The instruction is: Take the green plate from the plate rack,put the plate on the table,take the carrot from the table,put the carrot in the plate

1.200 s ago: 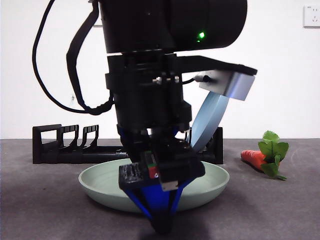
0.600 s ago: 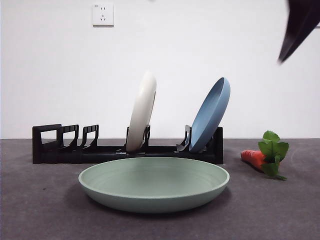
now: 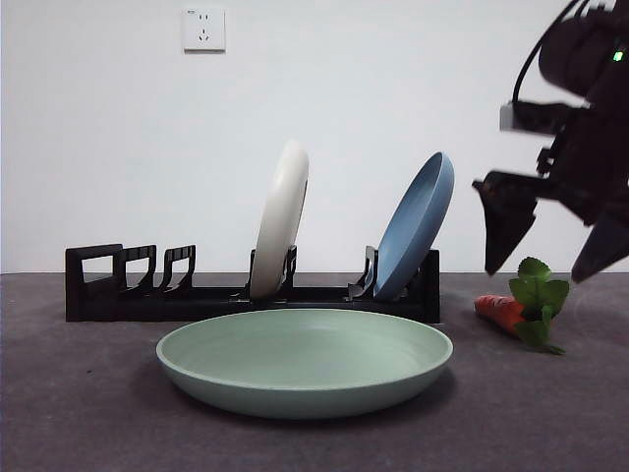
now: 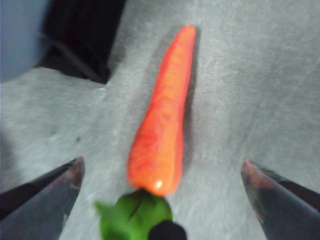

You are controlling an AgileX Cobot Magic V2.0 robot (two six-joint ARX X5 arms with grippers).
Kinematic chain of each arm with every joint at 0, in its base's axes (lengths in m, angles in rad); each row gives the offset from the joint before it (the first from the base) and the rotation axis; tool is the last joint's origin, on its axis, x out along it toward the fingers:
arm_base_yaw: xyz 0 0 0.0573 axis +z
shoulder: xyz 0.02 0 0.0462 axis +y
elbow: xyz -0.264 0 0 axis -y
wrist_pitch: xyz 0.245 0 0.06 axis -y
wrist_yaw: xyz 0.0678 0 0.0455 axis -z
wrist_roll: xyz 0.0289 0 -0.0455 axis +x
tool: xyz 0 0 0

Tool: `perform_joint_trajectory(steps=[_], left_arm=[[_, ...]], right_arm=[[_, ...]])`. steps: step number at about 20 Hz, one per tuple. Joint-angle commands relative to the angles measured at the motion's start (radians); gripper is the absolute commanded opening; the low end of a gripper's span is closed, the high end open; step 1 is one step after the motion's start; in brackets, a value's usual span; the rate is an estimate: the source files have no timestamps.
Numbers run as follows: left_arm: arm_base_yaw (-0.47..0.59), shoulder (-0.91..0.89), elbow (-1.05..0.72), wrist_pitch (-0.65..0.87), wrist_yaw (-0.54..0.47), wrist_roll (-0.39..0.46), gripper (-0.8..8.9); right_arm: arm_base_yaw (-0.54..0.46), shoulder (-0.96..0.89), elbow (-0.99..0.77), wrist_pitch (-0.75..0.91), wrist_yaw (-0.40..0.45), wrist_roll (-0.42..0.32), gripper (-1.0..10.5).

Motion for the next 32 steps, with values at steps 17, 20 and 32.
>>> perform_joint_trajectory(steps=[17,20,32], left_arm=[[0.000,-0.001,-0.001,-0.003,-0.002,-0.024,2.87],[0.000,-0.001,-0.001,-0.010,-0.002,-0.024,2.87],[0.000,0.000,-0.001,-0.016,0.000,-0.024,2.87]], right_arm=[[0.035,0.143,0.000,0.095,0.031,0.026,-0.1],[0.034,0.051,0.000,0.029,0.032,0.027,-0.1],[0.334,-0.395,0.000,-0.348,-0.055,0.117,-0.1]])
